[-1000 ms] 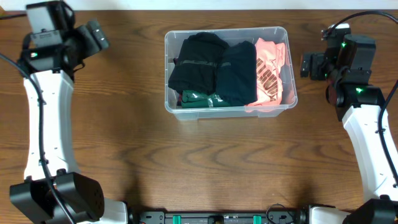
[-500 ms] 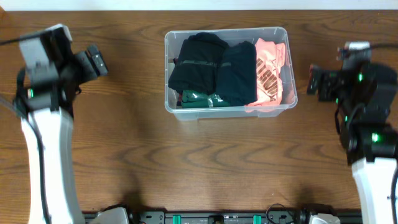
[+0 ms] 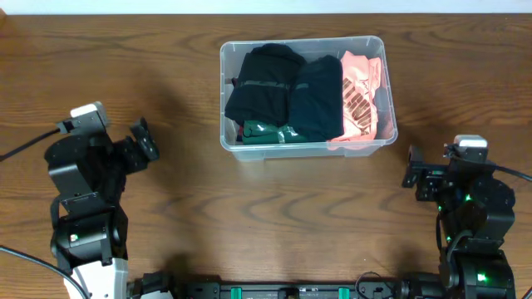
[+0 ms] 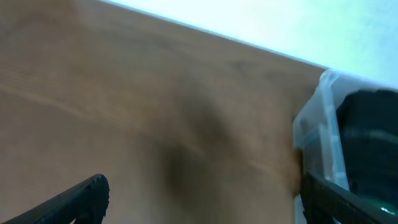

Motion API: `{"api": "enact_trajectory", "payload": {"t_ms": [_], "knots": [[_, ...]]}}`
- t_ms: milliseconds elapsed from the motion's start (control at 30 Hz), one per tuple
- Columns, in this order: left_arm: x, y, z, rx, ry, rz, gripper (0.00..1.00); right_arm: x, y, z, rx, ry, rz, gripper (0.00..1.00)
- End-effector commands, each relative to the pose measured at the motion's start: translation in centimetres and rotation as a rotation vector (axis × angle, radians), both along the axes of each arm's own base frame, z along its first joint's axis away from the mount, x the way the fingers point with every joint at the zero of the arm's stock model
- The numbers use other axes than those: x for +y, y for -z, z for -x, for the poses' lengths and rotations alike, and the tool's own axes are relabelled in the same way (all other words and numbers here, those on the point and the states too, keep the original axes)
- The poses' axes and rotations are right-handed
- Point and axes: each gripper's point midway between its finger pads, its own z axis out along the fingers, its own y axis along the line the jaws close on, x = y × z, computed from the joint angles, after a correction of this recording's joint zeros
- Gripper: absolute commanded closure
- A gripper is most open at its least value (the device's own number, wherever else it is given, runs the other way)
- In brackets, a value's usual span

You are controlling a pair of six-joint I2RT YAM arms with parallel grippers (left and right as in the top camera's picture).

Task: Pack container

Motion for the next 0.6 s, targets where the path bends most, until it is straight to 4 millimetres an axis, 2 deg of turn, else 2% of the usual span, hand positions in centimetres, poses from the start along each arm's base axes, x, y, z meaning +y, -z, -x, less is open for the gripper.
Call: {"api": "enact_trajectory", "payload": {"t_ms": [0, 300, 567], "knots": [[0.1, 0.9, 0.6, 0.043, -0.012, 0.000, 0.02, -0.2, 1.9, 0.6, 0.068, 0.017, -0.012, 0.01], [-0.1, 4.5, 1.6, 0.202, -0.011, 0.037, 0.02, 0.0, 6.5, 3.8, 0.295, 0.018, -0.025, 0.01], [0.0, 6.2, 1.2, 0.265, -0.011, 0.052, 0.02, 0.2, 8.7, 6.0, 0.423, 0.018, -0.032, 0.01]]}}
